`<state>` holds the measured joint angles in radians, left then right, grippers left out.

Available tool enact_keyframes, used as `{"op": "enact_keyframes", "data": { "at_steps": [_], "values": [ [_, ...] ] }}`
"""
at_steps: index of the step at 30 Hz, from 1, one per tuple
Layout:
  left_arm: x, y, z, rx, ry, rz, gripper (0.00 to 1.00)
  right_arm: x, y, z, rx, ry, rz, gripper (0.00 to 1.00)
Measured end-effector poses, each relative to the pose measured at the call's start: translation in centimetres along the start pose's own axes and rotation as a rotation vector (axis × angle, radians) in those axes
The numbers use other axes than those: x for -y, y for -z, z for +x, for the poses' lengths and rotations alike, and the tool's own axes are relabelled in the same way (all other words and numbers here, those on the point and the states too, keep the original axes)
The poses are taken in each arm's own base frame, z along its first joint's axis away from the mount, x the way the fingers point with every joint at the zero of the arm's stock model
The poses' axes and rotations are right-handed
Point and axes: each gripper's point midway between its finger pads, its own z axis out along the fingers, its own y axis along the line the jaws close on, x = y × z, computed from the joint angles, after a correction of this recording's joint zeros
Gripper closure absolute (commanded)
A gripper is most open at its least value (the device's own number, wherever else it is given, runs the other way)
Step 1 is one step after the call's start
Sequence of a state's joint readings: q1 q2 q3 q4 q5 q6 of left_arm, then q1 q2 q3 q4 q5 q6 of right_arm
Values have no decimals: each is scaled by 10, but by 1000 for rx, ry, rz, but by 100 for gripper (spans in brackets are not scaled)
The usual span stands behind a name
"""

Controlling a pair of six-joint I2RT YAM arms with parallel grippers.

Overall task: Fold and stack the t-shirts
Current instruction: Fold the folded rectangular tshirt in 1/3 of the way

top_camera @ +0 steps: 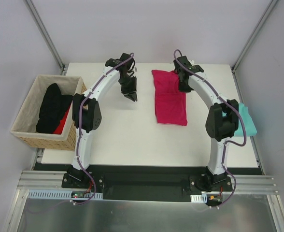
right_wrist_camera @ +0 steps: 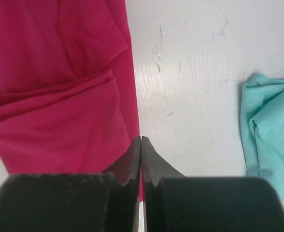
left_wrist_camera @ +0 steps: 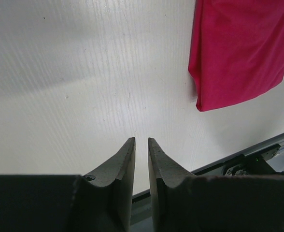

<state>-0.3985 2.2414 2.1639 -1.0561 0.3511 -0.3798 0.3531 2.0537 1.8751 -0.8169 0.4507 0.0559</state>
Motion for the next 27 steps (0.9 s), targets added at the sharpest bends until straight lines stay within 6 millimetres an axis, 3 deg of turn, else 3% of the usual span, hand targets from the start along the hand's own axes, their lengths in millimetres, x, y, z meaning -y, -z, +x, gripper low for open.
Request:
{"op": "enact_keyframes", "data": {
  "at_steps": [4,5,8,11,16,22,24,27],
  "values": [
    [3,16,-3,43,-10,-7,82,-9,10,20,-24,24,-25,99],
    [6,22,-4,58,-15,-4,81,-12,8,29,-43,36,-27,92],
    [11,43,-6,110,-32,-3,67,-19,1,56,-107,65,-34,82],
    [17,68,-7,173,-52,-4,64,-21,-2,72,-144,80,-35,76],
    [23,100,-9,257,-77,-7,58,-22,-4,73,-146,80,-41,70],
    [24,111,-10,288,-83,-13,56,-28,-5,64,-133,83,-54,65],
    [24,112,-10,293,-83,-17,56,-32,-8,59,-129,88,-60,67],
    [23,120,-10,317,-85,-27,56,-38,-15,60,-140,98,-69,84]
  ]
}}
